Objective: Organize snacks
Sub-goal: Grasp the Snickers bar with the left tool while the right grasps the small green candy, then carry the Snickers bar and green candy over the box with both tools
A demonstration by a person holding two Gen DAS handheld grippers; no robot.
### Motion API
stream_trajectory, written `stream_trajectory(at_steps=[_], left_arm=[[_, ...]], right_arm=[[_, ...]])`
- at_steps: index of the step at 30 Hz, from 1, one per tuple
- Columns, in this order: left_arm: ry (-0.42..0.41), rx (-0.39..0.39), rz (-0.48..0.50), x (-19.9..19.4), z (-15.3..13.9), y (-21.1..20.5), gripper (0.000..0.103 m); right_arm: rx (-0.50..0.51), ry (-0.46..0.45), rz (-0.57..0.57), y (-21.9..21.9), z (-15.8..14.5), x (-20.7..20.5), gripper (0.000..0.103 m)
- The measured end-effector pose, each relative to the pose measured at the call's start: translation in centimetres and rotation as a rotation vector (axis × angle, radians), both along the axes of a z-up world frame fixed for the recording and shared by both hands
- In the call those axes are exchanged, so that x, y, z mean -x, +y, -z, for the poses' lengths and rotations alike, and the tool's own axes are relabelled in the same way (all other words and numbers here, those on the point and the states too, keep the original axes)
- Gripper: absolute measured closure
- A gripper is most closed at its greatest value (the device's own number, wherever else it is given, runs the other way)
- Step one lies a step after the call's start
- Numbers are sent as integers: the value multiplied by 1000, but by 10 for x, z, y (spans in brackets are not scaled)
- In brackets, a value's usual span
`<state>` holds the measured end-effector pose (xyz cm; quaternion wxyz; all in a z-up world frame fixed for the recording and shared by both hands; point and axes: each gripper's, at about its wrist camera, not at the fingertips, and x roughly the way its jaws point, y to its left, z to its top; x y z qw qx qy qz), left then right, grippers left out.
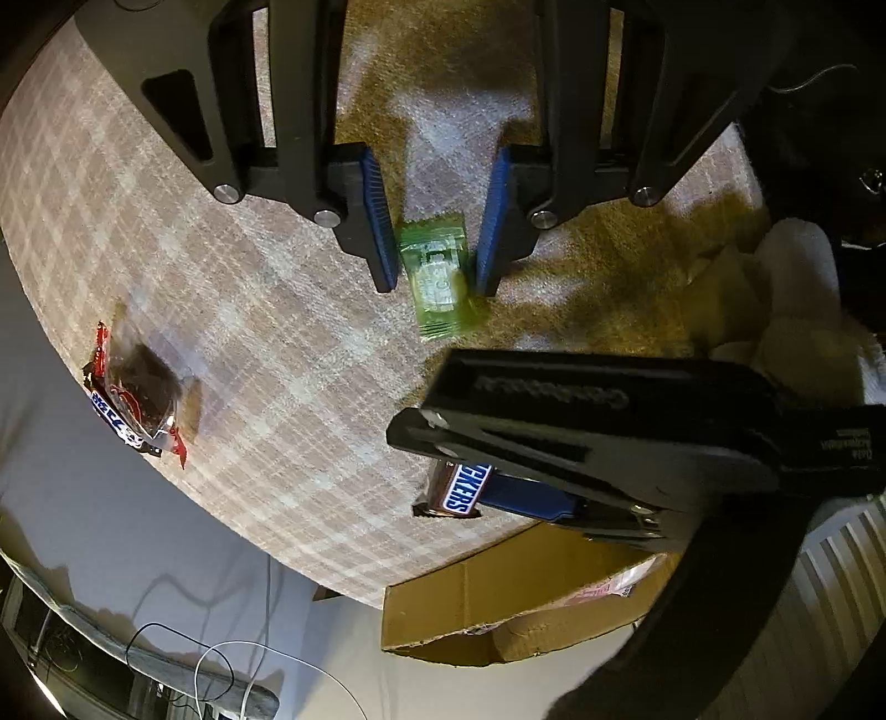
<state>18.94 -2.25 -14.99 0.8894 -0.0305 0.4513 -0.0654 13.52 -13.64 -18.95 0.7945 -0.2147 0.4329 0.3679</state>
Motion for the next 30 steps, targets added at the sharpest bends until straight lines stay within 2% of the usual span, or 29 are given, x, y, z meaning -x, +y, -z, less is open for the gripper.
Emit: stream_trajectory(at_steps=[2, 4, 6, 17, 30], left_arm=[[-7, -23, 2, 0, 0, 0, 59], [-9, -27, -2, -1, -1, 3, 71], [-9, -27, -8, -1, -2, 8, 77], [-33, -19, 19, 15, -11, 6, 77], [-131, 10, 26, 45, -52, 13, 77]], right_arm=[[-6, 6, 2, -1, 0, 0, 78], [-10, 11, 7, -1, 0, 0, 78], [-13, 13, 12, -2, -1, 1, 78], [-67, 12, 105, -21, -10, 5, 78], [-132, -49, 164, -32, -47, 22, 78]])
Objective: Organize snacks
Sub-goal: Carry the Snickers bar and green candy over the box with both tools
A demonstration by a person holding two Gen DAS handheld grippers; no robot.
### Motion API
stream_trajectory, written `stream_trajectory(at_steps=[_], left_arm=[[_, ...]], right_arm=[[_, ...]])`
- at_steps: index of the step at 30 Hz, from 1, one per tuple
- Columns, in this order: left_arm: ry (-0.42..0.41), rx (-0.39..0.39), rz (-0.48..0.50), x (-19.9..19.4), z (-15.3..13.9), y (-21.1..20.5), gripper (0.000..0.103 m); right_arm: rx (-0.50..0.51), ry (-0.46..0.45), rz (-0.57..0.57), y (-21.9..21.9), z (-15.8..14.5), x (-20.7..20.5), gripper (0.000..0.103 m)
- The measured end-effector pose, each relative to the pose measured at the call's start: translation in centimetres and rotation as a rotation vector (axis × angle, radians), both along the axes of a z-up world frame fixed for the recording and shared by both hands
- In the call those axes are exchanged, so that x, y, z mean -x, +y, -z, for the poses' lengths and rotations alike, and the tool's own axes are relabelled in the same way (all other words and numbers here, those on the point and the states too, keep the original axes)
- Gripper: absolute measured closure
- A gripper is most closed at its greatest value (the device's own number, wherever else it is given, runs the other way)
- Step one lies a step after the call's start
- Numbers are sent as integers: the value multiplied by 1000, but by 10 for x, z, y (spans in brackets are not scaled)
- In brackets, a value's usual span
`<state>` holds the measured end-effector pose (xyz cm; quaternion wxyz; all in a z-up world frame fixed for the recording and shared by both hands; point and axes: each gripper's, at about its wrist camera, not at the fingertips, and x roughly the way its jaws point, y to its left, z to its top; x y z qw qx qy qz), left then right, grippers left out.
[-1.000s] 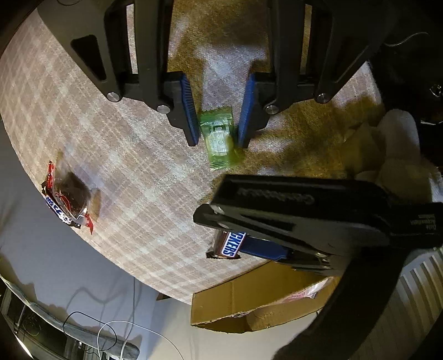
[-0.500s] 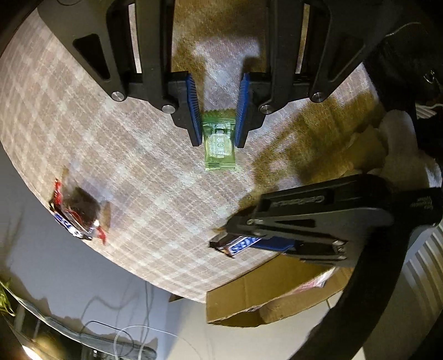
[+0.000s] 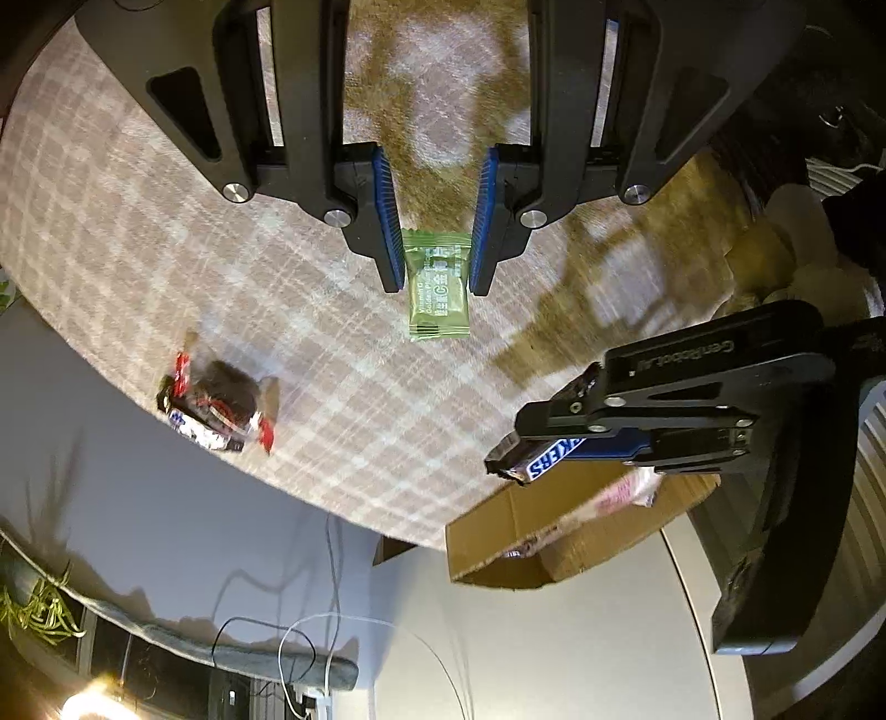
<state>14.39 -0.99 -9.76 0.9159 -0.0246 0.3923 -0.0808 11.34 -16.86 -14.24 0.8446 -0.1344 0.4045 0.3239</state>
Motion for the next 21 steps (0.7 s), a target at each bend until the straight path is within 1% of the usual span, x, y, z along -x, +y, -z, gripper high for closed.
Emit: stream_trajectory(at_steps=[6, 10, 21], left_arm=[[-42, 7, -26, 10, -16, 21, 77], [-60, 14, -54, 14, -22, 39, 77], [-89, 5, -147, 16, -29, 100, 77]], right_arm=[[-13, -38, -2, 11, -21, 3, 78], [-18, -62, -14, 30, -34, -4, 78], [-21, -89, -64, 90, -49, -27, 78]])
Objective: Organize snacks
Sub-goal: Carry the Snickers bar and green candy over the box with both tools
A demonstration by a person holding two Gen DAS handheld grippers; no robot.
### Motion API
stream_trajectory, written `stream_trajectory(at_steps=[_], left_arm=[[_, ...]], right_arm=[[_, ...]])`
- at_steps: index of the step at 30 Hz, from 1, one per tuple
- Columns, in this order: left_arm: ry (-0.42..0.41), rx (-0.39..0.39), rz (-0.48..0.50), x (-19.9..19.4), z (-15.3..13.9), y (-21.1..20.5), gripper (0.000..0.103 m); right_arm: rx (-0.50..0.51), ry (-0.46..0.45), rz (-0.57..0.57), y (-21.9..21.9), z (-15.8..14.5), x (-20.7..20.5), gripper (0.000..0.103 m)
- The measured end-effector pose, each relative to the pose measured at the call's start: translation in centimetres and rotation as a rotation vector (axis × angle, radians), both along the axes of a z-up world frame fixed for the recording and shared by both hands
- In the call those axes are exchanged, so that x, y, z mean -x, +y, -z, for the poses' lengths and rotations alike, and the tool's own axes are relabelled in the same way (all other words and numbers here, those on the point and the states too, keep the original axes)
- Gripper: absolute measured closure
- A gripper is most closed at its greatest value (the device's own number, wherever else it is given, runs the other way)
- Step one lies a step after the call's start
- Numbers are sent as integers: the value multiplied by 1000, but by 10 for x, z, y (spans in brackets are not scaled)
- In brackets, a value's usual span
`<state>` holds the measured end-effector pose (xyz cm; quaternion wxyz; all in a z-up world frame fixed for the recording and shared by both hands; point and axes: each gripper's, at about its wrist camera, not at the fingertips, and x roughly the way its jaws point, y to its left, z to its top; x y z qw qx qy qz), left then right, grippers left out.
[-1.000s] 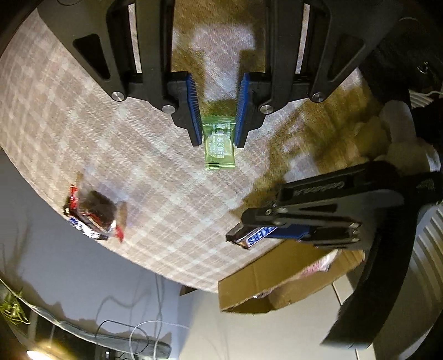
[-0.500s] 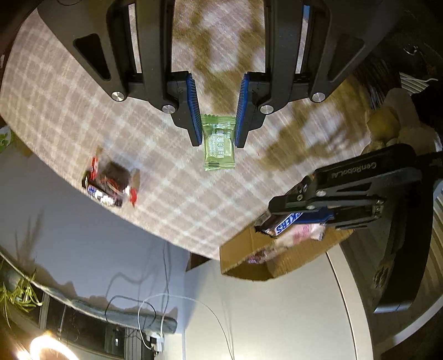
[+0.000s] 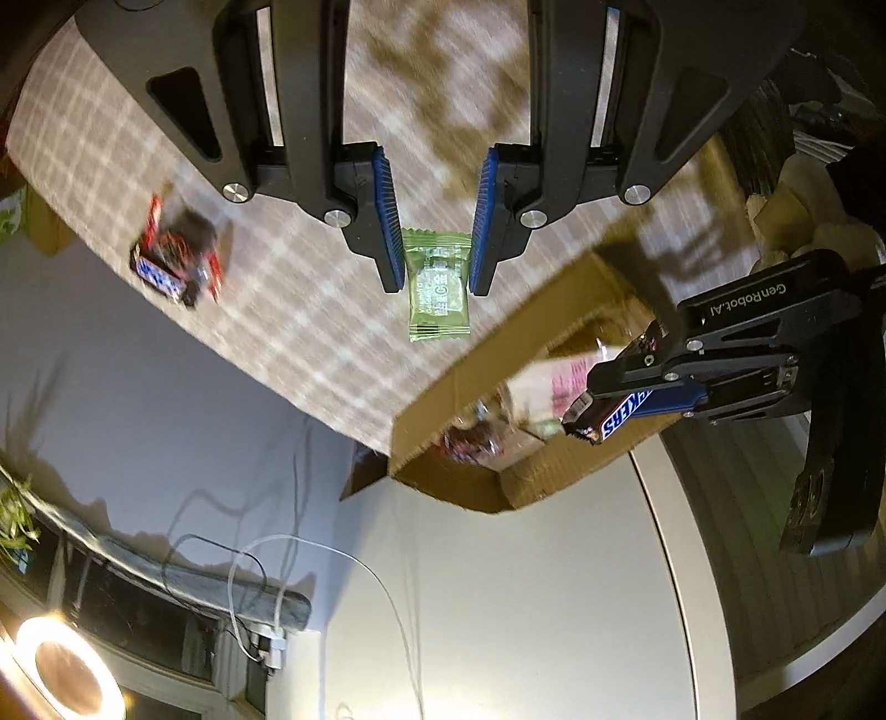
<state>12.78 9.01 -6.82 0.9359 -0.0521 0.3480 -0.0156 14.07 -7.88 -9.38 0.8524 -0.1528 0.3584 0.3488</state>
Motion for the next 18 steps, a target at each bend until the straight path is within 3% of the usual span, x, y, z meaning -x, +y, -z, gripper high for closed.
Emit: stream_trajectory(at_steps=[18], left_arm=[[7, -37, -73, -40, 1, 61, 77]], right_arm=[[-2, 3, -73, 94, 0, -50, 78]])
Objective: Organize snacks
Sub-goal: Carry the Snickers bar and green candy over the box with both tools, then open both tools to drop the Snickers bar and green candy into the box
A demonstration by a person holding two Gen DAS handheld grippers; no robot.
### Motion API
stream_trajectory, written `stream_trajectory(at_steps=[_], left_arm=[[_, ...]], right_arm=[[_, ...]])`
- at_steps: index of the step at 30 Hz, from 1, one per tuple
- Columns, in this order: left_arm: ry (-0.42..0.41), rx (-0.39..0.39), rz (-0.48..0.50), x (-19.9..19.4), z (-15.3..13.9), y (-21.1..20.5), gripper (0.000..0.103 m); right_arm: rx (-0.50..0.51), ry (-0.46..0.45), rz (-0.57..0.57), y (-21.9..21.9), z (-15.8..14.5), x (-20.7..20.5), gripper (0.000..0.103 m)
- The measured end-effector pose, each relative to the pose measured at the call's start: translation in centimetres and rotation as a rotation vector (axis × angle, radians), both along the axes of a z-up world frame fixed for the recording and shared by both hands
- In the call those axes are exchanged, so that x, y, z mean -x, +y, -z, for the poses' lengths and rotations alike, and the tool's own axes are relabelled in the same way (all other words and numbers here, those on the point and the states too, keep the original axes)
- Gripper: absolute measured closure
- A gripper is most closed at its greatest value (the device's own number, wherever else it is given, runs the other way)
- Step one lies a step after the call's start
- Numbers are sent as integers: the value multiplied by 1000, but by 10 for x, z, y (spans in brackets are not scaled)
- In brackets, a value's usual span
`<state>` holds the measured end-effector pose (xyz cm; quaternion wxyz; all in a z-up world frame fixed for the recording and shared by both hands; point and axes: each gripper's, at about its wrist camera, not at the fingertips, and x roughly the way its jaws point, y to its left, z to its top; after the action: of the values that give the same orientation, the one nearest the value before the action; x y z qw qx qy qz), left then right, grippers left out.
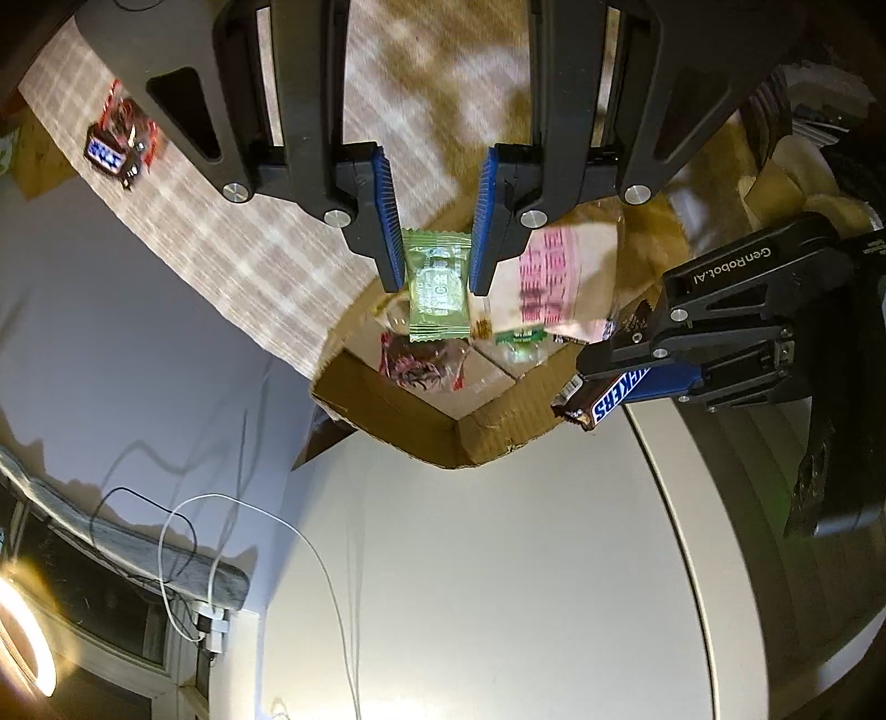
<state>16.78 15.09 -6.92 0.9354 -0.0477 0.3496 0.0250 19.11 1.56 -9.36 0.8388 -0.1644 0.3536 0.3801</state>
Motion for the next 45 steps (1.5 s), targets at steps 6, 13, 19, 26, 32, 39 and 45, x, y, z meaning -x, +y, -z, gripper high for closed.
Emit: stream_trajectory(at_steps=[6, 13, 19, 26, 32, 39, 45], left_arm=[[3, 0, -3, -8, 1, 5, 77], [14, 0, -10, -20, 4, 10, 77], [21, 2, -17, -26, 6, 13, 77], [28, 7, -28, -29, 8, 14, 76], [28, 2, -43, -30, 7, 16, 74], [5, -10, -47, -26, 2, 17, 54], [-5, -13, -46, -23, -3, 15, 51]], right_arm=[[-2, 15, -12, 18, 7, -20, 78], [3, 35, -33, 34, 15, -37, 78], [5, 45, -39, 41, 21, -47, 78], [9, 41, -43, 44, 24, -48, 78], [14, 35, -45, 43, 22, -46, 77], [13, 10, -29, 39, 17, -44, 49], [13, -11, -12, 34, 13, -42, 36]])
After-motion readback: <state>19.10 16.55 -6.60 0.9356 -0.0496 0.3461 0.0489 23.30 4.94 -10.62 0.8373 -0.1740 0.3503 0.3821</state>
